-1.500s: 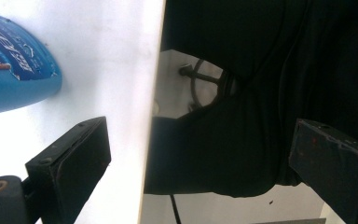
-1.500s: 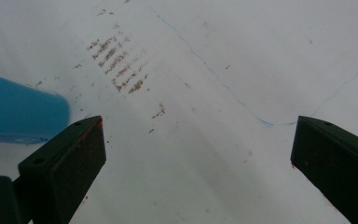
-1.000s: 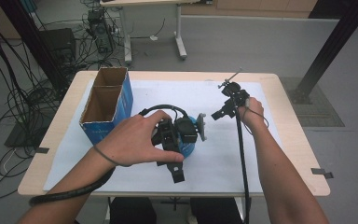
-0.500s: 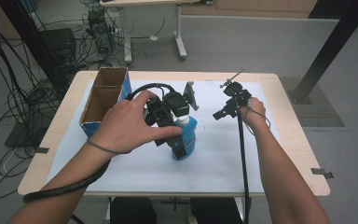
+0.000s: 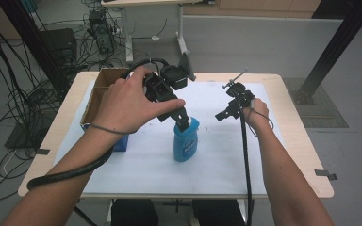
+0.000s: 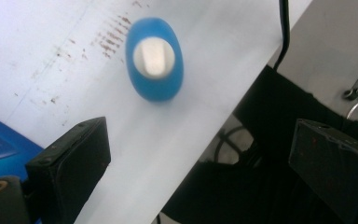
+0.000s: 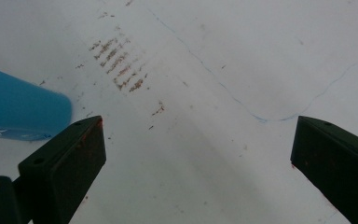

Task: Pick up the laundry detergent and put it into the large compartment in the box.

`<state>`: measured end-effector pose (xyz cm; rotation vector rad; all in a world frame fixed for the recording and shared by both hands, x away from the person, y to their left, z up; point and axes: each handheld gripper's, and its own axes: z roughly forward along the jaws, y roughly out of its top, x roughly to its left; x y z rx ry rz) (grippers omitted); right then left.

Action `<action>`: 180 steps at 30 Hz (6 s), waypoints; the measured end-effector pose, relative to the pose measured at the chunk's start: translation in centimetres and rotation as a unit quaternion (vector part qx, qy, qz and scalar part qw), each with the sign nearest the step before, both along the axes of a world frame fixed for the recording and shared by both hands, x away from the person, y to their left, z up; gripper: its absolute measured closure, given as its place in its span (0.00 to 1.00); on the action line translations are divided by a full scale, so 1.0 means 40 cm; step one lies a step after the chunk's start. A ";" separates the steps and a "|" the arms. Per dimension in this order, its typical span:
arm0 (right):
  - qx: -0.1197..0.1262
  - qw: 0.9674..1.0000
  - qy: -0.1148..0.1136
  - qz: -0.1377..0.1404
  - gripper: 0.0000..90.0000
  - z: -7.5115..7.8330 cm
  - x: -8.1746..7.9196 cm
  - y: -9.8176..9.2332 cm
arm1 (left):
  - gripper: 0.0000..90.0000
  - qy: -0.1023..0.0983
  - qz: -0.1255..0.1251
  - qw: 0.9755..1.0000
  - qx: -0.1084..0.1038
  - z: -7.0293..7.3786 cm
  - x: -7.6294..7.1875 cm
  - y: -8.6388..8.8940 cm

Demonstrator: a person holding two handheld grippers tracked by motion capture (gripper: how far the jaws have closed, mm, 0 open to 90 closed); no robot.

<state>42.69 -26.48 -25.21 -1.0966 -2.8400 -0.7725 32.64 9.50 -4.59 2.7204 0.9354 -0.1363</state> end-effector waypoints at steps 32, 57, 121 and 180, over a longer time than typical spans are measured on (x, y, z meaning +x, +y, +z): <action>0.001 1.000 -0.002 0.001 0.04 0.001 -0.005 0.003 | 0.06 0.002 0.039 0.998 0.048 0.009 0.101 -0.061; -0.002 1.000 0.003 0.000 0.04 -0.006 -0.007 0.012 | 0.06 0.030 0.020 0.998 0.054 -0.061 0.133 -0.114; -0.004 1.000 0.005 -0.002 0.04 -0.019 -0.014 0.003 | 0.06 0.064 0.015 0.994 0.089 -0.240 0.154 -0.202; -0.007 1.000 0.002 -0.002 0.04 -0.016 -0.017 0.008 | 0.05 0.069 0.017 0.994 0.077 -0.240 0.162 -0.192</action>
